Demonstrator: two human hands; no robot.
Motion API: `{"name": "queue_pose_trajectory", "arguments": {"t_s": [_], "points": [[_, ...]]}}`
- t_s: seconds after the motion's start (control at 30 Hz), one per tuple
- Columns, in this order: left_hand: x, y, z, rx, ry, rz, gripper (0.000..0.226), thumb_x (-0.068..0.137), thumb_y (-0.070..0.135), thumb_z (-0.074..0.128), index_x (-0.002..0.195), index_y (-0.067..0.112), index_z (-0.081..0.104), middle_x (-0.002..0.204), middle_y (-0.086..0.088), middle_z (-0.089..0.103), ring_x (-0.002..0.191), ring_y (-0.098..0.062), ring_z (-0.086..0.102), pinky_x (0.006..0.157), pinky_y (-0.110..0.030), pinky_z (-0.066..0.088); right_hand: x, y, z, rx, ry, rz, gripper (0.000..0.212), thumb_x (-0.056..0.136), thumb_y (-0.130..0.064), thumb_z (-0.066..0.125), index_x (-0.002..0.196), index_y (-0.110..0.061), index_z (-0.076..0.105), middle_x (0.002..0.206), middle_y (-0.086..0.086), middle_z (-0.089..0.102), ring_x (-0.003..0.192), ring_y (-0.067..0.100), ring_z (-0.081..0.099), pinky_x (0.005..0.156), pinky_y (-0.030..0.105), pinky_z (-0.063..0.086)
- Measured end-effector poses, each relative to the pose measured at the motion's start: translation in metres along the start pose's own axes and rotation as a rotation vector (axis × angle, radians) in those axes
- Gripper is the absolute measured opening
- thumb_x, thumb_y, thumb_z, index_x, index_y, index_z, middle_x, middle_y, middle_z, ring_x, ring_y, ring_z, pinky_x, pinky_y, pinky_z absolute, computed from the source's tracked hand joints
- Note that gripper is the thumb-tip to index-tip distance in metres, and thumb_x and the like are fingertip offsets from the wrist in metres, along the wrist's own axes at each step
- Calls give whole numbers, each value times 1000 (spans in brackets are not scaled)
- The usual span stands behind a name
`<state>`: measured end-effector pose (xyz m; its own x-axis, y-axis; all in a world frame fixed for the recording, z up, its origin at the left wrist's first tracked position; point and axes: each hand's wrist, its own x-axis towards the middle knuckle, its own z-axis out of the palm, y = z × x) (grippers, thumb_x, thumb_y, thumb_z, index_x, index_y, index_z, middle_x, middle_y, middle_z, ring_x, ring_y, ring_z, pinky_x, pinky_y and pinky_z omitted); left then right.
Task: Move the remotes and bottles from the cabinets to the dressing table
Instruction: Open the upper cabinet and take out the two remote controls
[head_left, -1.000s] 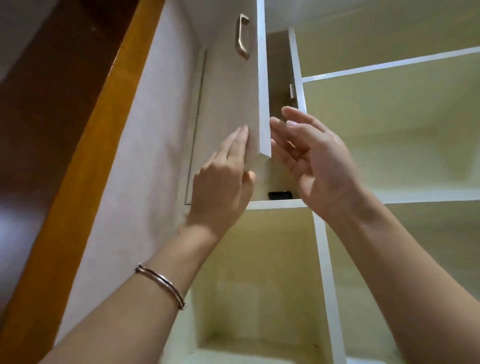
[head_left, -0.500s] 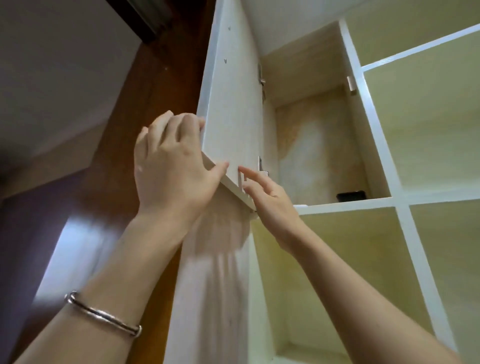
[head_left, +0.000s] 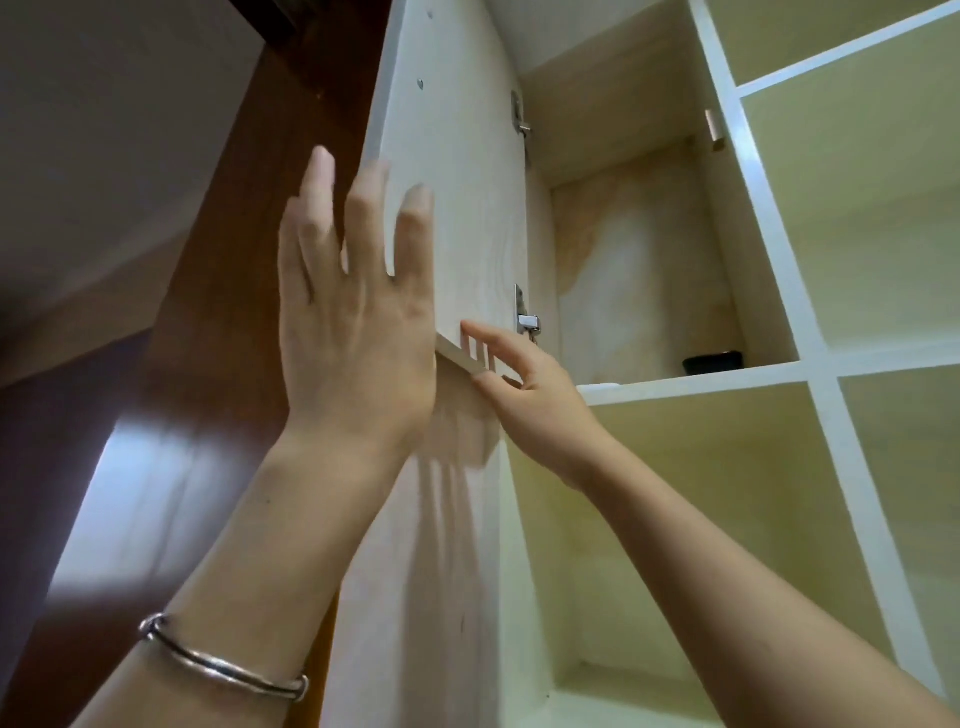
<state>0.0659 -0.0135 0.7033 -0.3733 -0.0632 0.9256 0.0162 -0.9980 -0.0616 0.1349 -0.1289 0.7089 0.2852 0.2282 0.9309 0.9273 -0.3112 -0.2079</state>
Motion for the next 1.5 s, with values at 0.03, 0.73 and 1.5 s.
{"name": "queue_pose_trajectory", "arguments": {"t_s": [0.03,0.73,1.5], "points": [[-2,6,5,7,75,91,41,82,5,47,123,3,51,134,-21,51,133,-35,29,111,-45,28,-2,2,-7,-34,-13,13,40,88,-8,47,122,-23,60,126,-7,58,120,5,50,106,24,39],[35,108,116,-512,-1269,-221,29,85,28,50,62,10,48,60,-6,40,52,-22,41,47,-24,31,32,12,-138,-1021,-77,681,31,84,-33,59,64,-12,47,67,1,46,51,14,45,44,23,30],[28,124,156,-978,-897,-697,52,72,50,58,111,15,62,117,-9,65,105,-29,63,85,-35,55,46,6,-137,-1057,-80,681,28,80,-9,55,53,-9,45,51,5,44,45,18,40,47,22,33]]}}
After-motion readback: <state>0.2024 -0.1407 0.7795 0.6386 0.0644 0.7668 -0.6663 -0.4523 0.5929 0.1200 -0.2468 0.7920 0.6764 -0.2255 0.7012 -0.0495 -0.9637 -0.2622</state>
